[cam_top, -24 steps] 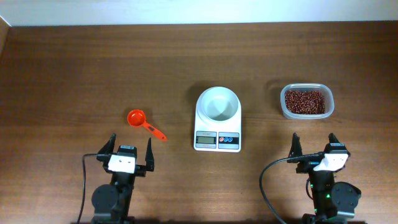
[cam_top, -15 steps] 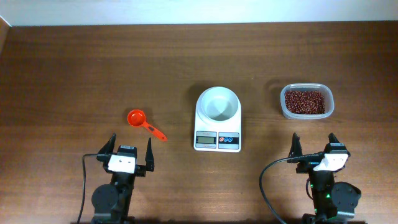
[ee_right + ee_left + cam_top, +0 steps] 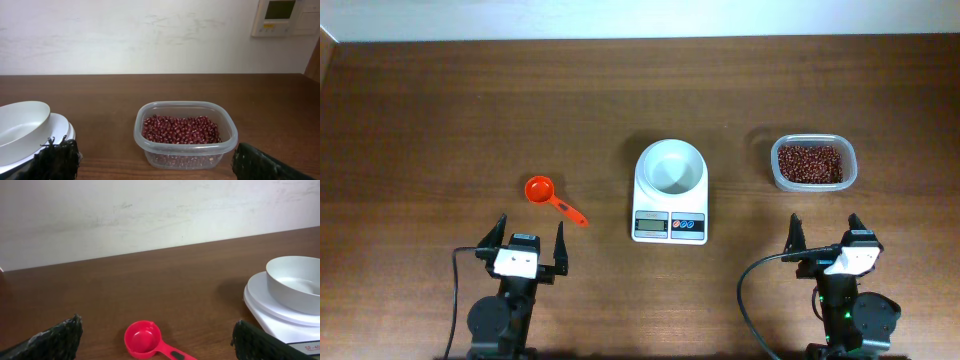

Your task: Scoop and weigh 50g on scale

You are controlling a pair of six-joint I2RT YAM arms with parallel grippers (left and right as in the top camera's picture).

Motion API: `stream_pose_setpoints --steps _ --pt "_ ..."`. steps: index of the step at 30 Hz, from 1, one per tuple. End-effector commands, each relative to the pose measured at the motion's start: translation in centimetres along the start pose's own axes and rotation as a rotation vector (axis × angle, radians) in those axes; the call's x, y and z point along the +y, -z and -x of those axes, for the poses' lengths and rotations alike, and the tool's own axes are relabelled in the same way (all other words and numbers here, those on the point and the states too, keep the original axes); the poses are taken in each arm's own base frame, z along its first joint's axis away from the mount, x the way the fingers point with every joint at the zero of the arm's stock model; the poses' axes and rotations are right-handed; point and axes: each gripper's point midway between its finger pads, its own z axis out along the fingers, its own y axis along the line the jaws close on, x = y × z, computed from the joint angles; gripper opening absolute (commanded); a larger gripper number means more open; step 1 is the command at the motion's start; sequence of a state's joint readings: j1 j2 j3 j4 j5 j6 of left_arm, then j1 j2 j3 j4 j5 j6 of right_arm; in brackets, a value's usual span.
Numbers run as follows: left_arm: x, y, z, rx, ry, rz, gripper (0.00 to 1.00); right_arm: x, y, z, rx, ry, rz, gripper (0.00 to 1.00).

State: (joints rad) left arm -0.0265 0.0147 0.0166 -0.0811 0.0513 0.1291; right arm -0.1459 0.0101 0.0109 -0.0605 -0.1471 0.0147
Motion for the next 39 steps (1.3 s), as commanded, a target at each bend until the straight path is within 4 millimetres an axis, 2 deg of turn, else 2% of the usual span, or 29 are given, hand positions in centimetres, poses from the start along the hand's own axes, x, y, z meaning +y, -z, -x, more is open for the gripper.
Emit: stream_pose_setpoints --steps 1,36,39 --pt "0.18 0.0 -0.15 -0.002 0.012 0.01 0.99 0.21 -0.04 -0.38 0.01 -0.001 0.008 0.99" --pt "0.18 0.0 -0.03 -0.006 0.012 0.01 0.99 0.21 -0.04 -0.38 0.01 -0.001 0.008 0.99" --pt "0.22 0.25 0.8 -0.012 0.031 0.007 0.99 0.21 -0.04 -0.38 0.01 -0.001 0.008 0.99"
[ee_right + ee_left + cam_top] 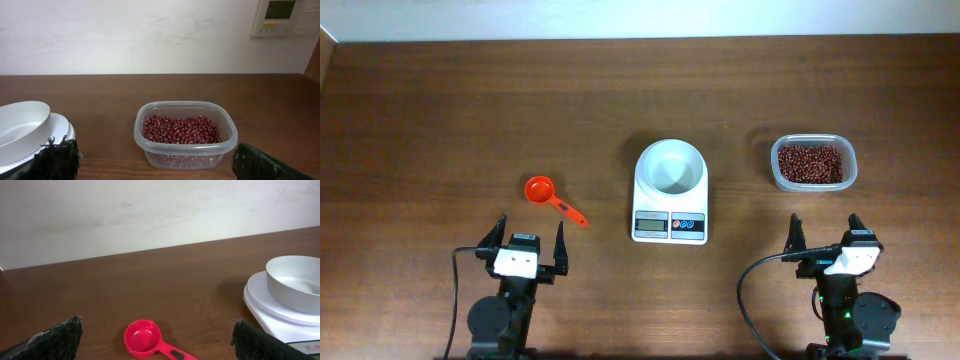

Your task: Scoop and weigh 50g on scale

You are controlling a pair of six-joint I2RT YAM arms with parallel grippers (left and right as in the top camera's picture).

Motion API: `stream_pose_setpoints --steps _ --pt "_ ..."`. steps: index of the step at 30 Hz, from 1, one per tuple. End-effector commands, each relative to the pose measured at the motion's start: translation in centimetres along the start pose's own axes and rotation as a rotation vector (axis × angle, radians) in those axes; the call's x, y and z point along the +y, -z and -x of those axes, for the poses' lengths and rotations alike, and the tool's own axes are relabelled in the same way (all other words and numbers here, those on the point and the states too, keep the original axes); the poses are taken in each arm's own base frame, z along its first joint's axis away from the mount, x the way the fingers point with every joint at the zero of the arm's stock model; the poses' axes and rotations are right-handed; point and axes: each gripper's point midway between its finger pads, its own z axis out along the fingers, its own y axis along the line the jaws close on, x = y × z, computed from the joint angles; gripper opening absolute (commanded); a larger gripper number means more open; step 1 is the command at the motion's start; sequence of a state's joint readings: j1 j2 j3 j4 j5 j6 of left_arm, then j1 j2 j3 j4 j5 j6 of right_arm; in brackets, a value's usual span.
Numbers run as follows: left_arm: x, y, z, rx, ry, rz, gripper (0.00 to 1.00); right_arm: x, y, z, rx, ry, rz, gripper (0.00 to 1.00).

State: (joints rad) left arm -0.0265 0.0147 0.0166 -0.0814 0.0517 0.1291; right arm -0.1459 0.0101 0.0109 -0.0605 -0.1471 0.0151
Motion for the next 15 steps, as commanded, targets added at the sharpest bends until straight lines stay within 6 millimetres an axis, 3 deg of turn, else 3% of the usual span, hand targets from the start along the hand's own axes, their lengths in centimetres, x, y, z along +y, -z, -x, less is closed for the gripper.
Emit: stream_pose_setpoints --steps 1,7,15 --pt "0.0 0.6 1.7 -0.016 0.063 -0.008 0.99 0.2 0.0 -0.4 0.01 0.0 0.008 0.99" --pt "0.4 1.9 4.8 -0.017 0.077 -0.007 0.99 0.2 0.0 -0.4 0.01 0.0 0.008 0.99" --pt "0.5 2.3 5.9 -0.039 0.159 -0.006 0.99 0.2 0.0 -0.4 0.01 0.0 0.008 0.99"
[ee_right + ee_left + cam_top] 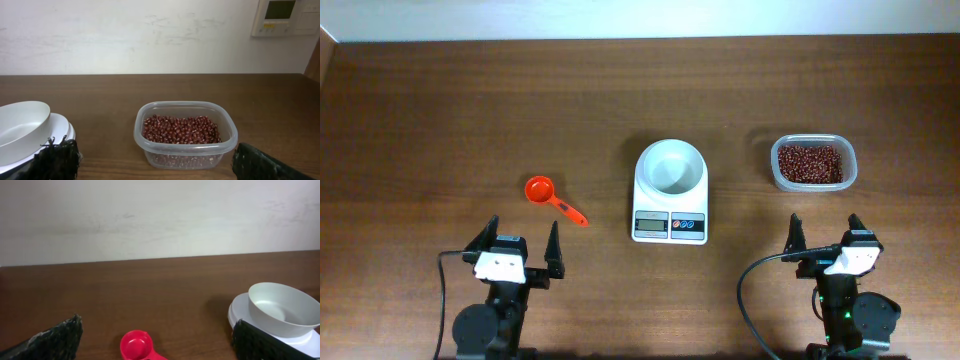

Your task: Scoop and weigh 50g on scale

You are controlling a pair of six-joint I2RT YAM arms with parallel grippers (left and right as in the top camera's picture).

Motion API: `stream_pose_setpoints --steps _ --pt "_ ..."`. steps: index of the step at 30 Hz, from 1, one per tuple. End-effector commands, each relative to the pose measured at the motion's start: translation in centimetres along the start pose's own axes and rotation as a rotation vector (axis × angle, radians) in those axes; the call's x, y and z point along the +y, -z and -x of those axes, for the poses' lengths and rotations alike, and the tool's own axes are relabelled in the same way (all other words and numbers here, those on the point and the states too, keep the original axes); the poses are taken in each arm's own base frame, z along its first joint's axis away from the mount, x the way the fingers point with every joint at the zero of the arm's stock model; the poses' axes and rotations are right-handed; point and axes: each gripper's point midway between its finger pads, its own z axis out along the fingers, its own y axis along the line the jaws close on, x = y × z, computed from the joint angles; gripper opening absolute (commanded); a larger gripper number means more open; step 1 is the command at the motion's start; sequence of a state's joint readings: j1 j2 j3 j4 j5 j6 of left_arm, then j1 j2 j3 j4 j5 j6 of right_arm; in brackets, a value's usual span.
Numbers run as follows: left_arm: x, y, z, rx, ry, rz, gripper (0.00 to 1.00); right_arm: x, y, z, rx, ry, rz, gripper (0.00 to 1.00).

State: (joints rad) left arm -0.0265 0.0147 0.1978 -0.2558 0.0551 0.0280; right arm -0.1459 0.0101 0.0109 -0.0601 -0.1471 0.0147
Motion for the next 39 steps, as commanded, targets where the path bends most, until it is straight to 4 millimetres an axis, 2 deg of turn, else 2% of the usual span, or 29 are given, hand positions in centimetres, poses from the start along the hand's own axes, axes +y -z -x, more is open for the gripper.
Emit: stream_pose_setpoints --steps 1,5,10,12,35,39 --pt "0.0 0.4 1.6 -0.032 0.065 -0.005 0.99 0.2 0.0 -0.4 0.01 -0.001 0.008 0.99" --pt "0.0 0.5 2.5 -0.007 0.065 -0.002 0.99 0.2 0.0 -0.4 0.01 -0.001 0.008 0.99" --pt "0.2 -0.6 1.4 0.07 0.069 0.004 0.99 0.2 0.0 -0.4 0.01 -0.001 0.008 0.99" --pt "0.2 -0.9 1.8 0.056 0.069 0.004 0.99 0.2 0.0 -0.4 0.01 -0.001 0.008 0.99" --pt "0.5 -0.9 1.6 0.064 0.069 0.023 0.99 0.2 0.0 -0.4 0.01 -0.001 0.008 0.99" --pt "0.5 -1.2 0.4 0.138 0.074 0.022 0.99 0.2 0.0 -0.4 0.01 -0.001 0.008 0.99"
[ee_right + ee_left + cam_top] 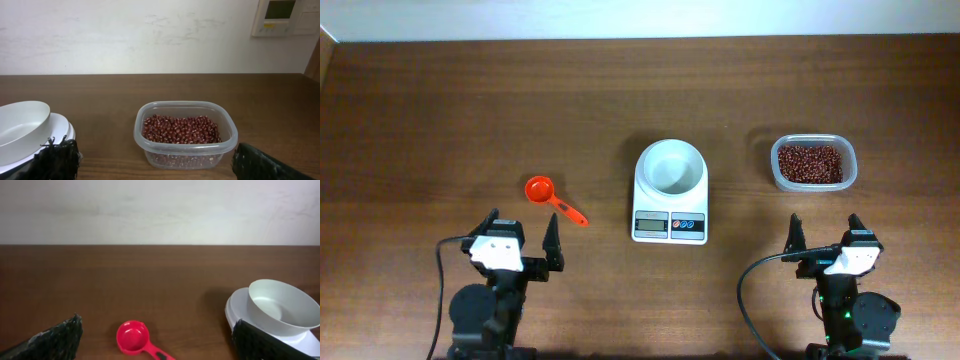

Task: Scoop and weigh 50g on scale
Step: 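Move the left gripper forward over the orange scoop handle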

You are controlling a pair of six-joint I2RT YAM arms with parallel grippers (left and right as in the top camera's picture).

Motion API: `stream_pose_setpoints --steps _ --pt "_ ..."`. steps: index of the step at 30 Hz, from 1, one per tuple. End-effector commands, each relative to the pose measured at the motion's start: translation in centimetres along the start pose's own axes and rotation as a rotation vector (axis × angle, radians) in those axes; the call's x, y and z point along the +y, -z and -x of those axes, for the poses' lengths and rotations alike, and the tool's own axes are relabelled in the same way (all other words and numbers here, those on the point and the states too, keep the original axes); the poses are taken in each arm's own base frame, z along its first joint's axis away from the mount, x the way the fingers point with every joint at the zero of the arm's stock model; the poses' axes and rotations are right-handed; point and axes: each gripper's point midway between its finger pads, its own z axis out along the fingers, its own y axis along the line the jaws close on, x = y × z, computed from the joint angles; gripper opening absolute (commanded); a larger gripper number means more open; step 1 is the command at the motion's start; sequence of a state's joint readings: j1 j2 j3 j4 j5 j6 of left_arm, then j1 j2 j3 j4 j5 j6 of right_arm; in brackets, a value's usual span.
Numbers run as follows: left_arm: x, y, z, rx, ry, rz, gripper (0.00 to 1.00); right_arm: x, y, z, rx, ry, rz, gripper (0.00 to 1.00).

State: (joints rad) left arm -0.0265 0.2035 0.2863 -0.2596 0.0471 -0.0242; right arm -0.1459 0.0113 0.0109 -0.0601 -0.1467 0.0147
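Observation:
A red measuring scoop (548, 195) lies on the table left of the white digital scale (669, 225), which carries an empty white bowl (671, 166). A clear tub of red beans (811, 162) stands at the right. My left gripper (518, 242) hovers open just short of the scoop (134, 337), nothing between its fingers. Near the table's front, short of the bean tub (183, 132), my right gripper (823, 233) is open and empty too.
The wooden table's back edge (640, 40) meets a pale wall. The bowl (280, 305) and scale sit to the right of the left gripper's line. A wall thermostat (280, 15) shows behind the right side.
My left gripper has turned a little and sits slightly farther forward and left; the scoop now shows more fully between its fingers. The right arm is unchanged.
Both grippers rested open at the front of the table, the scoop, scale and bean tub untouched. The left arm then shifted left and back, and now stands turned toward the scoop. The right arm has stayed still throughout.

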Motion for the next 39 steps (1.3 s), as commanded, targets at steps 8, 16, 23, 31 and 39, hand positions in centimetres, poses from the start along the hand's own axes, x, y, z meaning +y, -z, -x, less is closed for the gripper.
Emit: stream_pose_setpoints --steps 8,16,23,31,39 --pt "0.4 -3.0 2.0 0.304 0.027 0.023 0.99 0.2 0.0 -0.4 0.009 -0.001 0.009 0.99" --pt "-2.5 -3.0 3.1 0.349 0.058 -0.14 0.99 0.2 0.0 -0.4 0.009 -0.001 0.009 0.99" --pt "-4.9 -2.6 3.1 0.356 0.084 -0.284 0.99 0.2 0.0 -0.4 0.009 -0.001 0.009 0.99" --pt "-0.7 -5.1 -1.4 0.531 0.31 0.029 0.99 0.2 0.0 -0.4 0.009 -0.001 0.009 0.99" --pt "4.0 -3.7 -4.1 0.589 0.433 0.381 0.99 0.2 0.0 -0.4 0.009 -0.001 0.009 0.99"
